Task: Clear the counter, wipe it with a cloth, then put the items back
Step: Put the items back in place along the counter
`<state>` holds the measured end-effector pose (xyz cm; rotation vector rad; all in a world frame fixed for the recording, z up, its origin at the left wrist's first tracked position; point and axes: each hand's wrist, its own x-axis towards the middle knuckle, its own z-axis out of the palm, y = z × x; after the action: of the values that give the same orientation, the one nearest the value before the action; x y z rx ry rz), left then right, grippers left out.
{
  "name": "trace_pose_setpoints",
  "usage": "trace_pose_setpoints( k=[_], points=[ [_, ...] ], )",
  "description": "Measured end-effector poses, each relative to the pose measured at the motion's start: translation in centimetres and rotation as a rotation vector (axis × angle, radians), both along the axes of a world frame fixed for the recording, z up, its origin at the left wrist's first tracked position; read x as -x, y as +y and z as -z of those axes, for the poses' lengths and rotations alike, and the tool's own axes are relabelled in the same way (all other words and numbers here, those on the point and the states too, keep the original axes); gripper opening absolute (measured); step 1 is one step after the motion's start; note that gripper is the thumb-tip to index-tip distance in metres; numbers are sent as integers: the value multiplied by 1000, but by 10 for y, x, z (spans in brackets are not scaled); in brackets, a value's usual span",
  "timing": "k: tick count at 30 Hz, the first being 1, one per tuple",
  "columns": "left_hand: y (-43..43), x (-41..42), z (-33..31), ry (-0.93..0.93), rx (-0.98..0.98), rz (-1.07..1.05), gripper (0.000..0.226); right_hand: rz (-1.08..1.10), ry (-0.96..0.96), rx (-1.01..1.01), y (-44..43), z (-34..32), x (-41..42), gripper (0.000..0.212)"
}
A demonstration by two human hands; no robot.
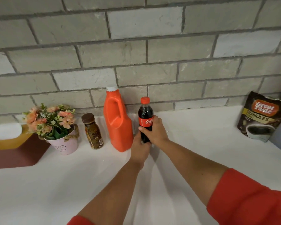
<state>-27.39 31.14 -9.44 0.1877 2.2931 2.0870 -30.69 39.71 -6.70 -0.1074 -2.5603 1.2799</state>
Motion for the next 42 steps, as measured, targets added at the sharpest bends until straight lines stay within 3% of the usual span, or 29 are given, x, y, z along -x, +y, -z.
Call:
trace_pose_setpoints(
  k=[5,11,17,23,30,33,37,42],
  points=[
    [4,3,4,-26,22,-37,62,-66,-72,-7,6,-3,0,67],
    [23,-15,0,-144,117,-326,38,43,-62,-76,36,-10,-14,62],
    [65,-29,-7,-144,69,-218,26,311,13,11,104,-12,-39,35],
    [120,-49,-13,-69,57,-60,31,575,22,-19,189,-17,-70,29],
    [166,-64,-18,54,103,16,26,829,114,-223,265,-45,-95,43],
    [177,-67,-20,63,115,40,26,867,159,-155,289,-54,-94,54],
    [182,-67,-20,80,132,50,26,877,77,-91,313,-59,-90,69],
    [180,-62,-21,79,137,29,26,843,-40,-15,324,-58,-81,67]
  ],
)
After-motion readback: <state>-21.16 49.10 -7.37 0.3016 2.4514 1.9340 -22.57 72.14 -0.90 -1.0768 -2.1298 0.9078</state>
